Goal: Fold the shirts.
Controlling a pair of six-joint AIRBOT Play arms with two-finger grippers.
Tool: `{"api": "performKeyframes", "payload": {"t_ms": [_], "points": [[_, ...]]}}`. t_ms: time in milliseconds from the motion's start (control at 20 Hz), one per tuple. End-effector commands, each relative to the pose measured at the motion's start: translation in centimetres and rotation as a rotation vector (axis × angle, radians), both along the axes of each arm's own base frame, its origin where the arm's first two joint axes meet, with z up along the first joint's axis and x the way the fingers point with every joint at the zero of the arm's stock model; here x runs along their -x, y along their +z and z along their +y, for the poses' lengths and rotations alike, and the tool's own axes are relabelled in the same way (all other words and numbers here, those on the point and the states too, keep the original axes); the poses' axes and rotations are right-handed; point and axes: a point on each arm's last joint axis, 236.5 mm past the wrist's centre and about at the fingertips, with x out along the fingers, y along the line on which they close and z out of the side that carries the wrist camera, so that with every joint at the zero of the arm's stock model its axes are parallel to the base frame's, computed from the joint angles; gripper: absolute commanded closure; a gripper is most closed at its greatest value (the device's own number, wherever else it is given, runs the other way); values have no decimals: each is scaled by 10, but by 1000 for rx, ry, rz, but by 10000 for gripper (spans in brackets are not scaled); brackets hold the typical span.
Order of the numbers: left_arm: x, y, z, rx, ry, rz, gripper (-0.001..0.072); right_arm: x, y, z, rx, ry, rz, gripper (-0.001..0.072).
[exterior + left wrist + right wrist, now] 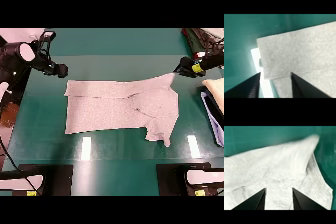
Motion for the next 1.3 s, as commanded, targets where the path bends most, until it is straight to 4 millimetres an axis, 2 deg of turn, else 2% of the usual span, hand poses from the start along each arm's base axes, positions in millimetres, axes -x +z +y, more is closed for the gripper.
{"api": "performKeyframes", "payload": {"t_ms": [0, 150, 250, 350, 450, 500, 550, 650, 800, 900, 1150, 1200, 1250], "points": [[11, 9, 38, -111, 45, 52, 450, 2, 29, 4, -131, 31, -57, 324], [42, 5, 66, -29, 134, 160, 458, 22, 48, 1, -132, 83, -67, 325], [75, -14, 68, 82, 158, 252, 458, 29, 60, -3, -120, 89, -86, 325], [116, -41, 53, 228, 149, 340, 457, 32, 70, -2, -111, 90, -111, 325], [158, -68, 29, 361, 123, 423, 437, 34, 76, -1, -108, 93, -121, 325], [177, -82, 18, 404, 123, 461, 310, 35, 77, 0, -108, 95, -120, 325], [194, -99, 12, 428, 142, 500, 245, 37, 76, 1, -110, 100, -112, 325], [222, -129, 7, 446, 178, 567, 245, 42, 74, 2, -115, 111, -94, 325], [237, -154, -3, 499, 228, 595, 245, 46, 72, 8, -118, 132, -76, 325], [240, -159, -10, 530, 229, 594, 246, 48, 72, 13, -120, 146, -70, 325], [245, -163, -11, 534, 233, 607, 247, 49, 72, 15, -121, 151, -66, 325], [244, -162, -12, 541, 237, 605, 282, 50, 71, 15, -122, 154, -60, 325], [243, -161, -14, 551, 235, 601, 442, 51, 71, 15, -123, 157, -56, 325]]}}
